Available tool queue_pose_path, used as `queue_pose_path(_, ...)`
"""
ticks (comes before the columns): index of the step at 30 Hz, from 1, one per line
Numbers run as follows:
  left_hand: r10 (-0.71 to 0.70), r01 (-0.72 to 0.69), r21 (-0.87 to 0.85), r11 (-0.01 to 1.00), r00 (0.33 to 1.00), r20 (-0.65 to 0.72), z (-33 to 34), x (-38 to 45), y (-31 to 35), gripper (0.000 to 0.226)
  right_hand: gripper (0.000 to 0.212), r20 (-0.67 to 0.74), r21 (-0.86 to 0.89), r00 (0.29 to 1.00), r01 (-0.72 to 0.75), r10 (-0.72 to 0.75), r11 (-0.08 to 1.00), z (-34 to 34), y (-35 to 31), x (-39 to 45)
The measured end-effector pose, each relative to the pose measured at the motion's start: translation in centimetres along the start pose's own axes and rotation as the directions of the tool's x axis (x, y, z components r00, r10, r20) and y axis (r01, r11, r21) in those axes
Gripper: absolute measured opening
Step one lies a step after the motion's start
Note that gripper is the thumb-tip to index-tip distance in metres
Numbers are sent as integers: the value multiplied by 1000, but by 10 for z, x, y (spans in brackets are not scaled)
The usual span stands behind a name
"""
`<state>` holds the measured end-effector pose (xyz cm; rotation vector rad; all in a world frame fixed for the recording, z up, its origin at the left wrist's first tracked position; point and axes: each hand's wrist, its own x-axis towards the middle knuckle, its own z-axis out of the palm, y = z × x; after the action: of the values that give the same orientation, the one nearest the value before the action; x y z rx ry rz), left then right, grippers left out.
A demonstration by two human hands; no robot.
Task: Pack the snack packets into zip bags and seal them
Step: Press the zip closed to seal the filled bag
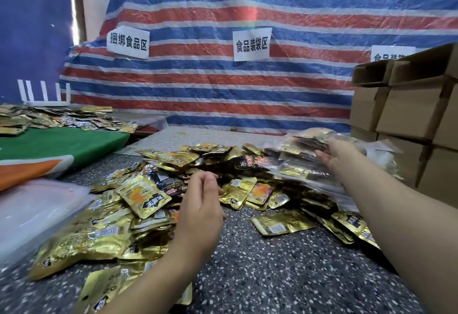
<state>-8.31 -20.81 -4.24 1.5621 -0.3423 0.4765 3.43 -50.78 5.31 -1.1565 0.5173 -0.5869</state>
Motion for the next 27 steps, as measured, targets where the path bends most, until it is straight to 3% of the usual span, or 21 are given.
queue_pose_path(2, 7, -7, 6, 1000, 1000, 22, 1, -1, 0, 25, 40, -6, 64, 996, -87, 88, 994, 3, 2, 4)
queue_pose_path(10, 29, -29, 25, 999, 999, 30, 1, -1, 1, 22, 35, 78, 154, 994, -93, 82, 984, -12, -5, -19)
queue_pose_path(16, 16, -20, 96, 995, 999, 49, 1, -3, 1, 16, 18, 202, -2, 971, -131, 129, 991, -24, 17, -87)
queue_pose_path(18, 22, -27, 131, 991, 999, 44, 1, -4, 0, 14, 29, 219, -67, 969, -103, 115, 992, -29, 24, -111)
queue_pose_path(20, 27, -36, 138, 990, 998, 63, 1, -4, 0, 20, 39, 264, -85, 960, -67, 87, 994, -34, 29, -134)
queue_pose_path(24, 63, -81, 146, 986, 990, 124, 0, -6, 3, 62, 39, 454, -106, 888, -25, 71, 994, -43, 45, -173)
queue_pose_path(27, 109, -133, 179, 975, 985, 137, 1, -7, 3, 57, 30, 549, -130, 834, 16, 59, 991, -49, 67, -189)
